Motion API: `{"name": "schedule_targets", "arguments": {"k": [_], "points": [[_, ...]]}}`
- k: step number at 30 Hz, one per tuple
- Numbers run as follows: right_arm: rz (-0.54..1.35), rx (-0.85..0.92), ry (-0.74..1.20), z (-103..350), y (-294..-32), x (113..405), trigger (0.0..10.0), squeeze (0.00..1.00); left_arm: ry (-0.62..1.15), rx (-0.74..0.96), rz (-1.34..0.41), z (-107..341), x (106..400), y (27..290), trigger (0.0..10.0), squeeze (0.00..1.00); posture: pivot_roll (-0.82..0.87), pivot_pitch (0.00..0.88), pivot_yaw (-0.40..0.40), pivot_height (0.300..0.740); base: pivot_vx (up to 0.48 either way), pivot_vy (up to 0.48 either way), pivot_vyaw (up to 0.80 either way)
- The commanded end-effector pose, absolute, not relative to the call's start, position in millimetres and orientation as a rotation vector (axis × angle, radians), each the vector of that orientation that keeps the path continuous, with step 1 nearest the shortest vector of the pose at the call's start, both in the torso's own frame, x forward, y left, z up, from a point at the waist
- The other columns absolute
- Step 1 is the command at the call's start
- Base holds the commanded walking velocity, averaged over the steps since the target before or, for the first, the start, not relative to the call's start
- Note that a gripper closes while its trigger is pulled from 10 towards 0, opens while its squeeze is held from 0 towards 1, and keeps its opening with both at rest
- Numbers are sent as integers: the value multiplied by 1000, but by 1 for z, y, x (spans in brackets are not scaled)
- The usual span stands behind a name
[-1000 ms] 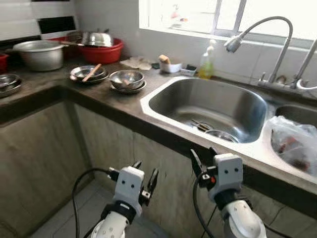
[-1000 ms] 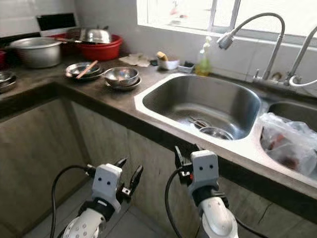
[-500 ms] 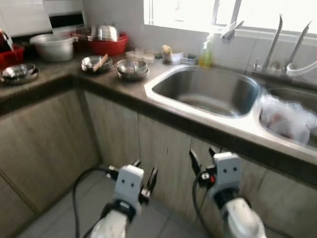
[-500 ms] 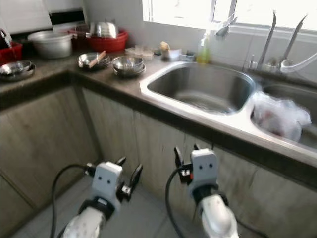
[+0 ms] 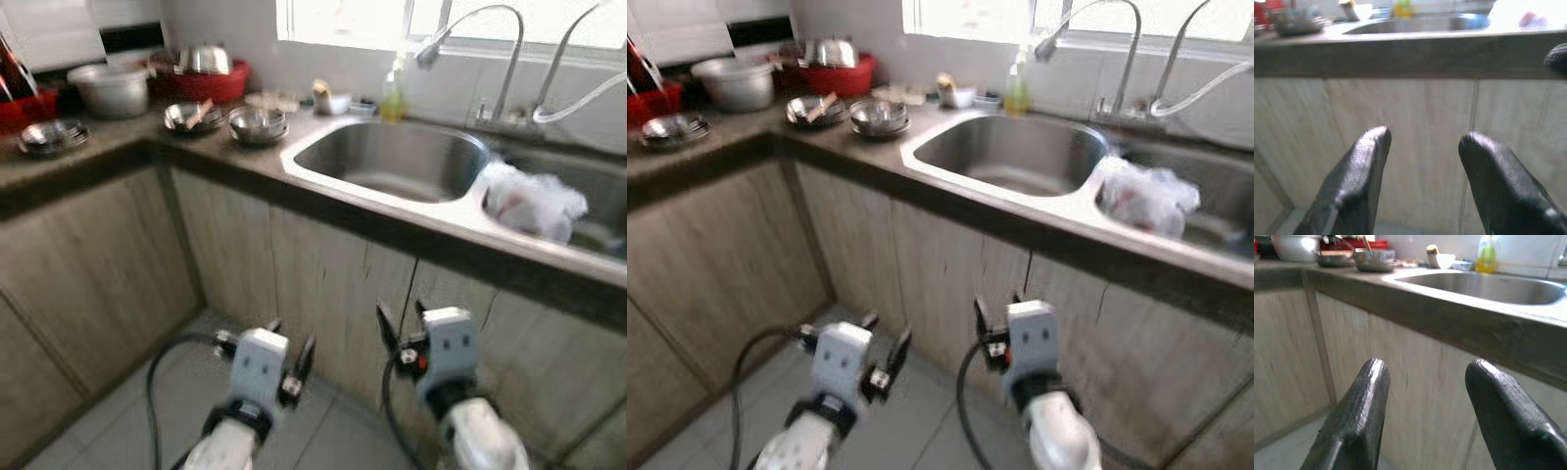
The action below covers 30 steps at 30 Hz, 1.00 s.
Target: Kitchen organization
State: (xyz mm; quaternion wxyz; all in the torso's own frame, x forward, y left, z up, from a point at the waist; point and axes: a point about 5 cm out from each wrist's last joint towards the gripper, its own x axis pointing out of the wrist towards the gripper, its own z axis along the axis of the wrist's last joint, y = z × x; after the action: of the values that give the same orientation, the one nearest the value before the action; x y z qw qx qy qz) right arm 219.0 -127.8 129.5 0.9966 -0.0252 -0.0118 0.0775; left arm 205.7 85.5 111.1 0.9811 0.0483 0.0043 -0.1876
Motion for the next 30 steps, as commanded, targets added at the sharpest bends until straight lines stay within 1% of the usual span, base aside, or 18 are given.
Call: {"name": "schedule_targets", "arguments": {"k": [1,27,30], "points": [[151,-44,-32,132,-127,220,10000,0,-4,108,-381,115,207,86,10000,0,41,2,-33,740,-304,0,0],[179,-74,-27,130,-125,218,10000,0,10,114,-384,112,207,85,10000,0,28,0,-32,740,-11,0,0],[184,-77,-31,130,-124,218,10000,0,11,116,-382,112,207,85,10000,0,27,0,-31,740,81,0,685]]}}
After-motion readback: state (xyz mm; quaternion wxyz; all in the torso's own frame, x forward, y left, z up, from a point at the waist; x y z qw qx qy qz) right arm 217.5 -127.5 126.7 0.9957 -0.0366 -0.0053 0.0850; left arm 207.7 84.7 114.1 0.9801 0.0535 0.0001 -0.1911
